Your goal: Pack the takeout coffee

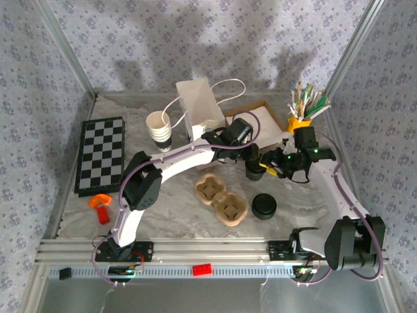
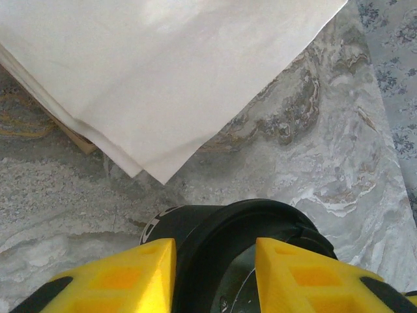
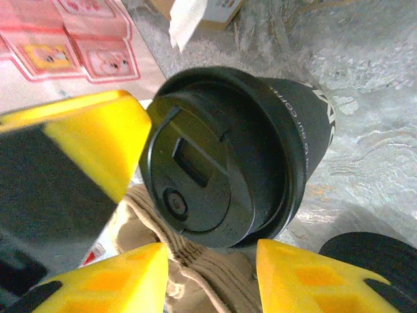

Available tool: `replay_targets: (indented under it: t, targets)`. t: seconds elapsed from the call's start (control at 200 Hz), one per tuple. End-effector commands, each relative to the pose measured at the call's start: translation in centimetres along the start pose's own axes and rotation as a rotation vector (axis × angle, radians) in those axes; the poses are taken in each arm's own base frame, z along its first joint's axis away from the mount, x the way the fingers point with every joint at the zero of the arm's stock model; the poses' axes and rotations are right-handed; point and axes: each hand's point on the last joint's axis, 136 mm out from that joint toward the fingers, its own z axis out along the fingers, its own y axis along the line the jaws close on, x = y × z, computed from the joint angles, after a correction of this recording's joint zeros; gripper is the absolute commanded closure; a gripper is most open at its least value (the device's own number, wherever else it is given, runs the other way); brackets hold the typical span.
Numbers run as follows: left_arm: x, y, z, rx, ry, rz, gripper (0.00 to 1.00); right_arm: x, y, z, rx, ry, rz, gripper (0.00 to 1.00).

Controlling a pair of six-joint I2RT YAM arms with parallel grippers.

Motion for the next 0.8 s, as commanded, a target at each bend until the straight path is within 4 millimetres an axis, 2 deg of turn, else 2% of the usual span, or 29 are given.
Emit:
replay_targets:
  t: [0.0, 0.125, 0.28, 0.335, 0.395, 0.415, 0.53, 0.795]
  targets:
    - [-2.4, -2.3, -2.1, 0.069, -0.065, 0.032, 0.62, -1.2, -0.3, -2.2, 0.053, -0.054, 0.002, 0.54]
    - [-1.8, -1.2, -3.0, 0.020, -0.054, -0.005, 0.62, -2.9, -1.5, -2.1, 0.126, -0.054, -0.026, 0.54]
    - [-0.5, -0.8, -3.5, 0.023, -0.019, -0.037, 0.61, -3.4, -0.6, -1.2, 0.161, 0.012, -0.134, 0.56]
    - [-0.2, -0.5, -3.4, 0.017, -0.006, -0.047, 0.61, -3.7, -0.9, -0.7, 0.168, 0.018, -0.099, 0.58]
    - [0.3, -0.4, -3.2, 0.016, 0.008, -0.051, 0.62, -3.4, -1.2, -0.4, 0.201, 0.052, -0.145, 0.61]
    - [0.4, -0.4, -3.2, 0.018, 0.014, -0.052, 0.62, -4.0, -0.4, -0.7, 0.190, 0.040, -0.167, 0.61]
    - [1.0, -0.3, -2.8, 0.026, 0.039, -0.056, 0.63, -4.1, 0.2, -0.1, 0.167, 0.057, -0.172, 0.63]
    - [1.8, 0.1, -2.0, 0.011, 0.077, -0.055, 0.64, -4.2, -0.4, 1.4, 0.190, 0.100, -0.174, 0.67]
